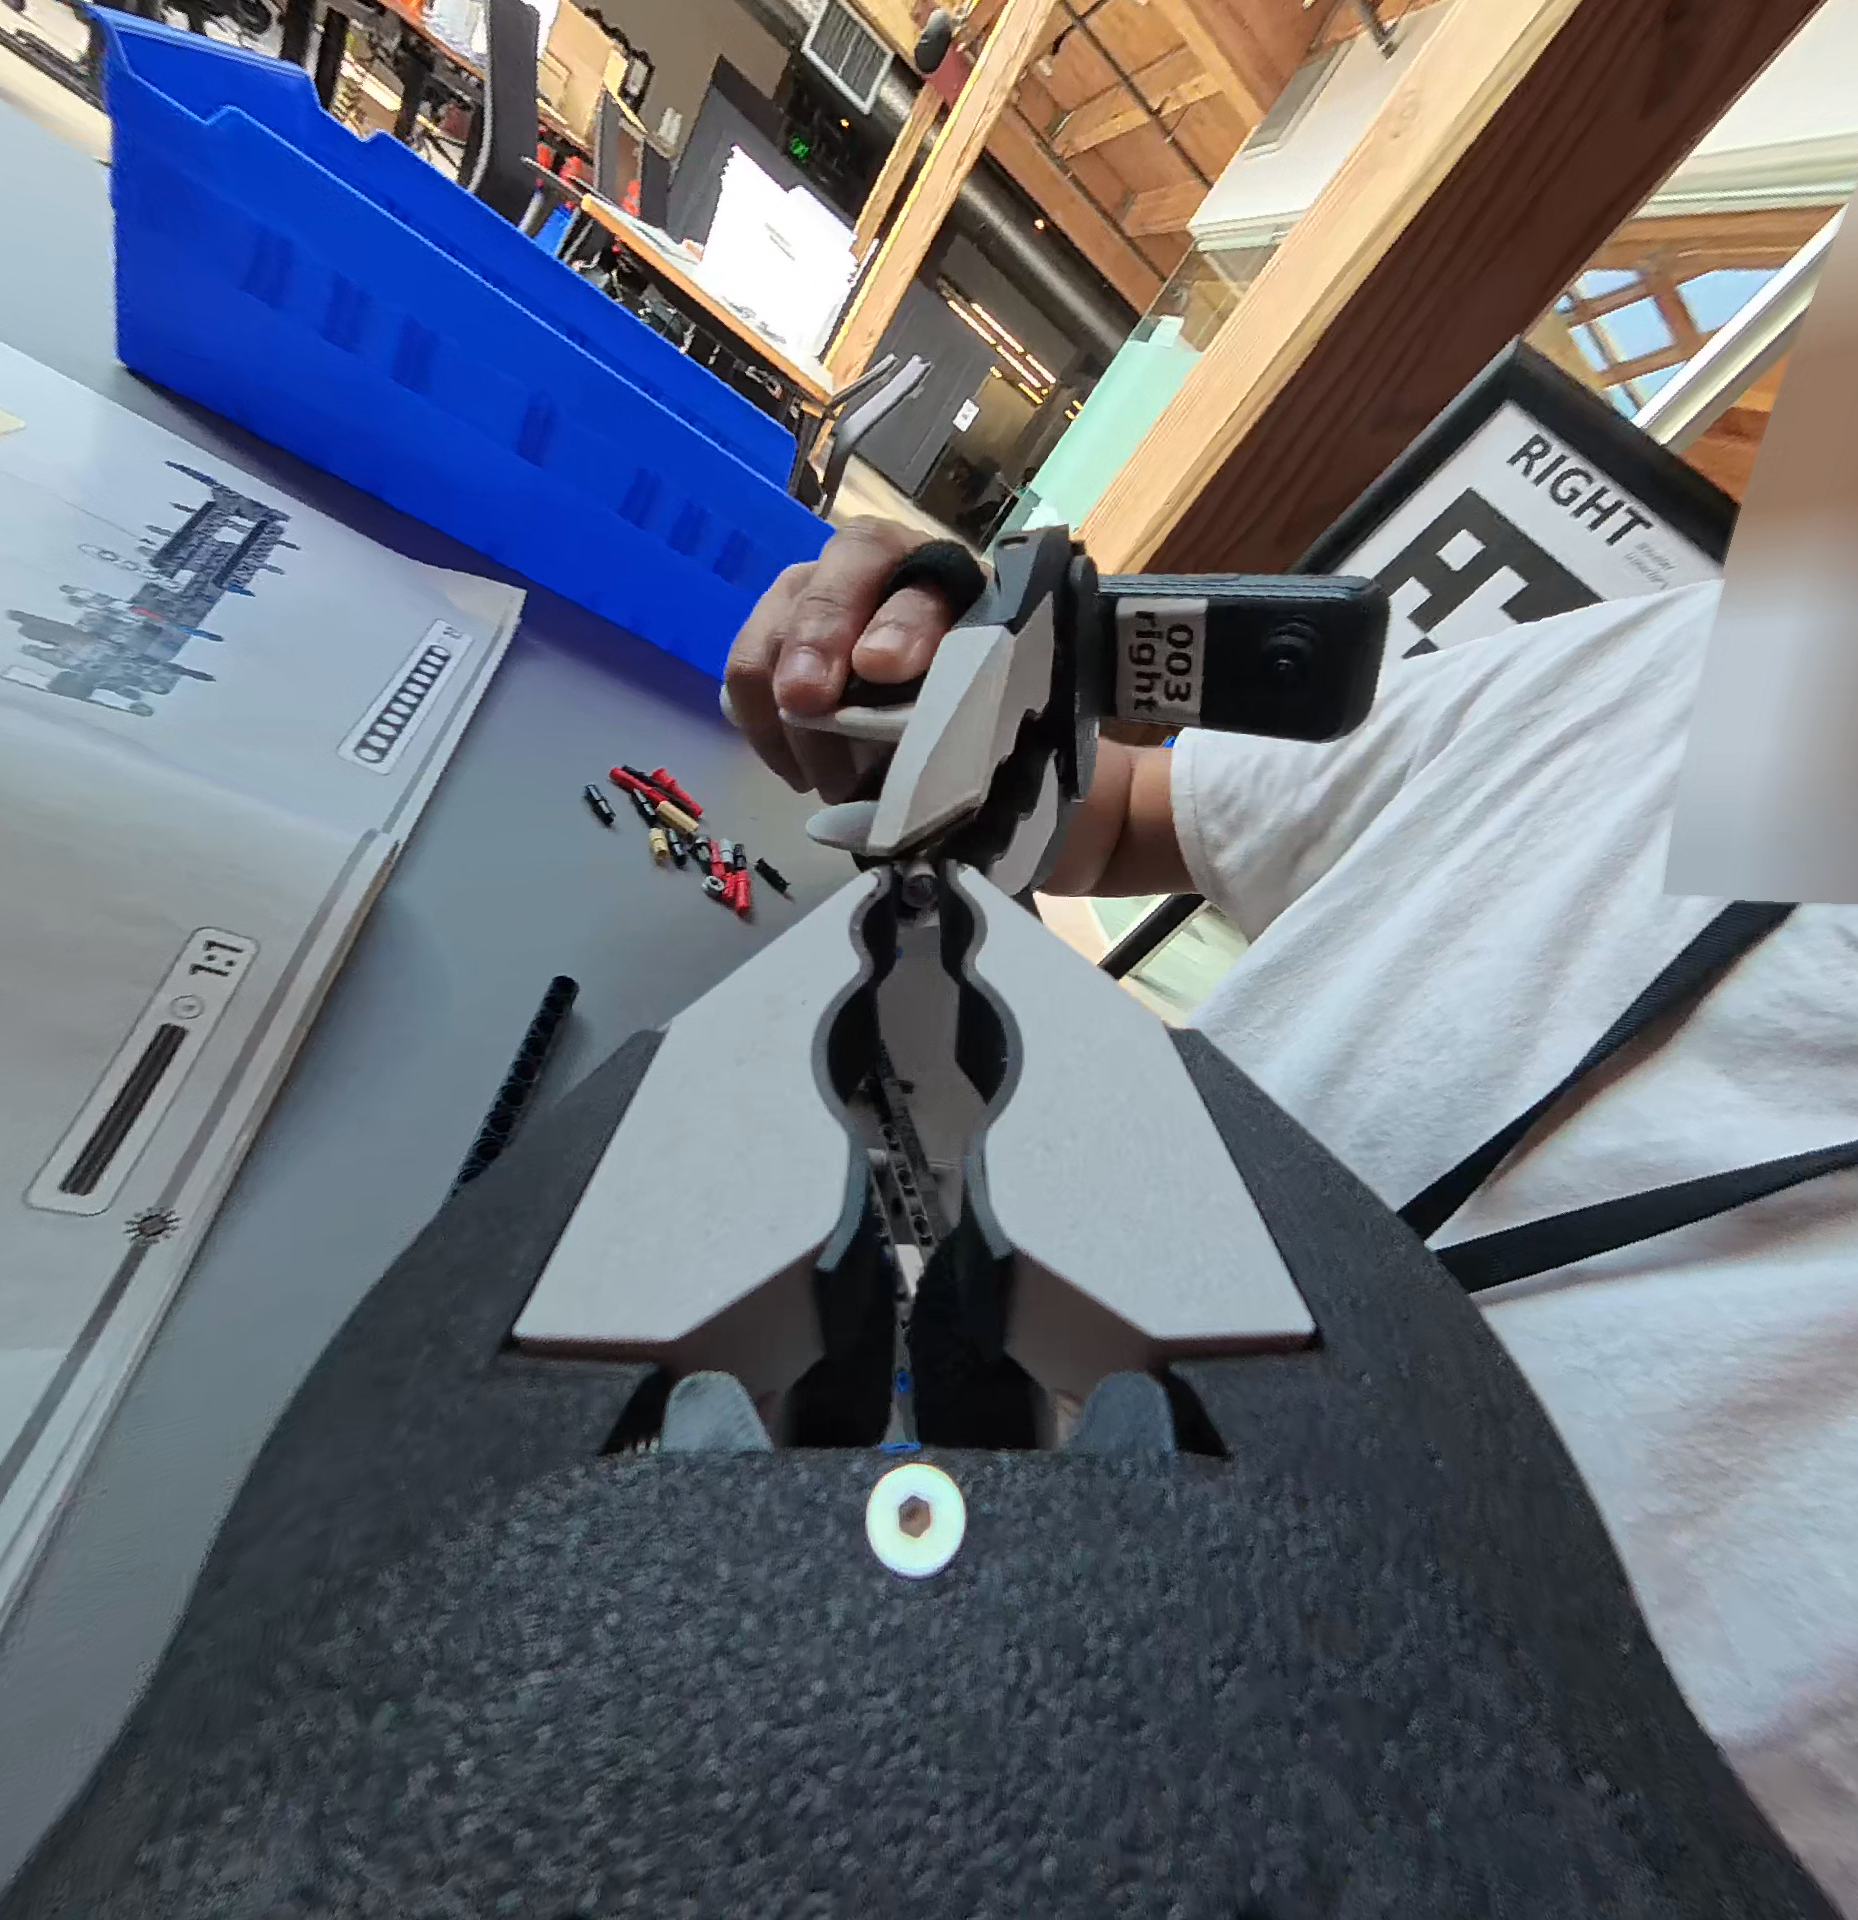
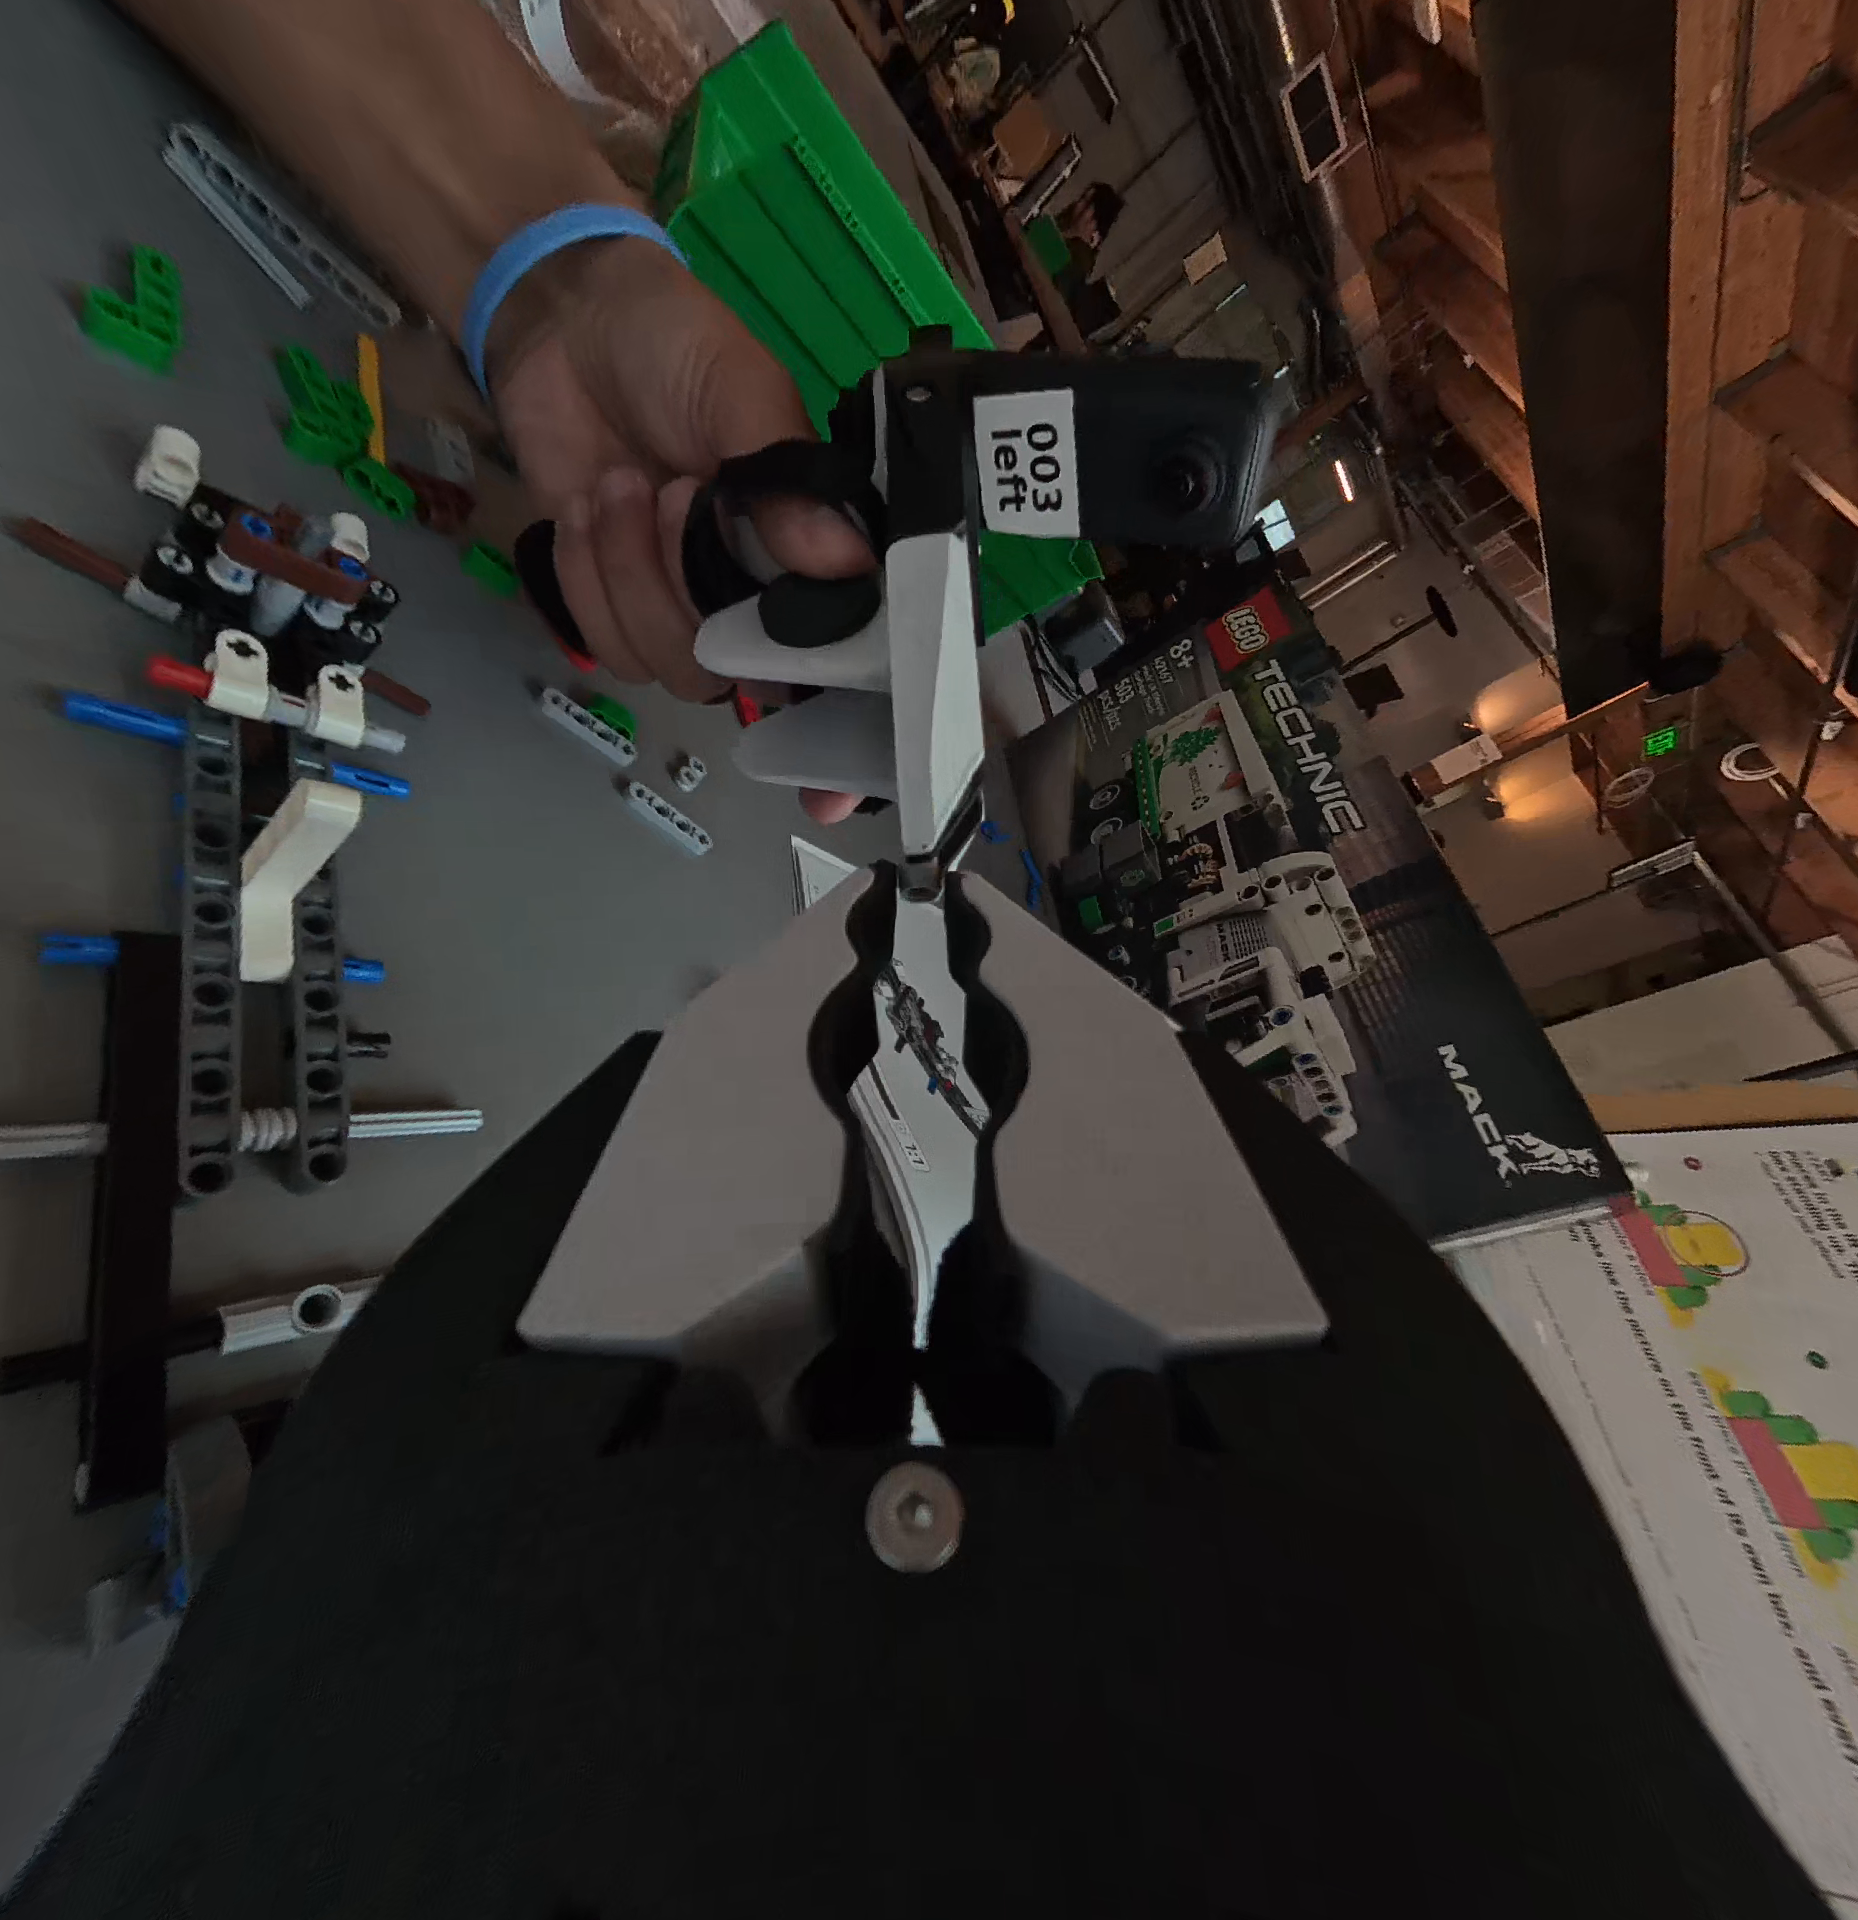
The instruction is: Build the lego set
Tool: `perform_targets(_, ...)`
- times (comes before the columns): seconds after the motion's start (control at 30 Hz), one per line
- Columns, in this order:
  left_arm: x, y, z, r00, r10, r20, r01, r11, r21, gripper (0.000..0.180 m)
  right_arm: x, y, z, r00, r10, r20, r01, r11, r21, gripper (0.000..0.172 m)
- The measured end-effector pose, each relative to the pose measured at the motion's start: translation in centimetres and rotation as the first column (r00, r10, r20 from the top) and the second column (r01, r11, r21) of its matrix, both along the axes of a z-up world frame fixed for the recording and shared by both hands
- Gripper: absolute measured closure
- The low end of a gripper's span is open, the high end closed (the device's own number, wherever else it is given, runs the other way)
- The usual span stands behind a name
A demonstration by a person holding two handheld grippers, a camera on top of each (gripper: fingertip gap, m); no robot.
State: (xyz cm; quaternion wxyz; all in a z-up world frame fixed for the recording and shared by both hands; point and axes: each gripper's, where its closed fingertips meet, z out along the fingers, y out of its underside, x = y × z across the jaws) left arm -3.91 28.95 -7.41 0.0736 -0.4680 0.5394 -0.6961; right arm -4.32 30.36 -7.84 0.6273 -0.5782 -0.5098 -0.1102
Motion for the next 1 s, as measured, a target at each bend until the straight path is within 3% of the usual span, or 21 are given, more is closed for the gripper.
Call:
perform_targets(0.23,-0.6,-0.1,1.2,0.999,-0.035,0.039,0.037,0.997,-0.07,0.175,-0.4,-0.9,1.2,0.98,0.09,-0.175,-0.102,0.993,-0.059,0.161)
perform_targets(1.0,-1.0,-0.8,1.2,0.993,-0.115,0.026,0.118,0.979,-0.166,0.175,-0.7,-1.3,1.2,0.984,0.115,-0.137,-0.121,0.992,-0.032,0.166)
